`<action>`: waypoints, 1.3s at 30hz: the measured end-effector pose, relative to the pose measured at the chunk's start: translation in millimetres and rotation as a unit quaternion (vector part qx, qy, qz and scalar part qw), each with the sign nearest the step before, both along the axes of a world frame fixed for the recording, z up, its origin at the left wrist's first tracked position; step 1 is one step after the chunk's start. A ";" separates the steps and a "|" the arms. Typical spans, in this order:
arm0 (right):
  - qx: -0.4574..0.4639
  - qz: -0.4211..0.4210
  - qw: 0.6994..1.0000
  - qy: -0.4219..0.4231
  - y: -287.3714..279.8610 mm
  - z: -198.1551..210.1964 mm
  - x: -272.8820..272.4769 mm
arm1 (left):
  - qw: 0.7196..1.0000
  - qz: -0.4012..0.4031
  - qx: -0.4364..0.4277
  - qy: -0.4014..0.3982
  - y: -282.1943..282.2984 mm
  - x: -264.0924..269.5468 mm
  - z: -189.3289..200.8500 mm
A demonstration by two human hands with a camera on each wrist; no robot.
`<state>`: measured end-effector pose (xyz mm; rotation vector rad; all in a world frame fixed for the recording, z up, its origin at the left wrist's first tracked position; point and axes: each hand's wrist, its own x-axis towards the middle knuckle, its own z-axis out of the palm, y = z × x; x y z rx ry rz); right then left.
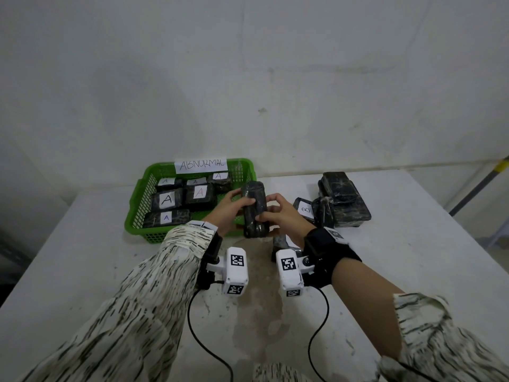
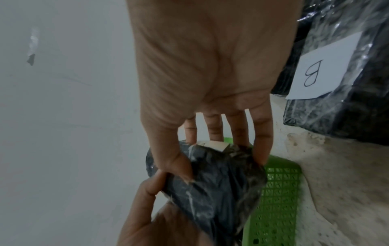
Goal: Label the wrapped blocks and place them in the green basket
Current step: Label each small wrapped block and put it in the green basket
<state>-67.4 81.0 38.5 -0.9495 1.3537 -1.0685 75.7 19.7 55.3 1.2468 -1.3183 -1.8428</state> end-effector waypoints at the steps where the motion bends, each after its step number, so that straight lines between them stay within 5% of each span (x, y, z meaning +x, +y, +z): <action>1: 0.004 0.001 1.000 -0.001 0.4 0.3 -0.3 | 1.000 0.002 -0.006 0.000 -0.6 0.0 -0.7; 9: 0.011 -0.009 0.999 -0.033 1.4 -3.1 1.3 | 0.991 -0.035 -0.110 -0.061 0.3 -1.6 -10.5; 15: 0.011 0.006 0.998 -0.057 4.8 1.3 1.3 | 1.000 -0.009 0.000 0.024 1.9 -3.4 -1.2; 21: 0.012 -0.004 0.999 -0.033 5.6 -1.4 -1.1 | 0.998 0.033 0.023 0.038 3.9 -5.7 -1.9; 32: -0.014 -0.019 1.000 0.021 2.6 -7.5 -1.7 | 0.998 -0.008 0.012 0.054 6.8 3.0 -3.3; 39: -0.002 -0.045 0.996 -0.082 5.2 -4.5 -14.5 | 0.999 0.022 -0.040 0.016 -0.3 11.4 -12.7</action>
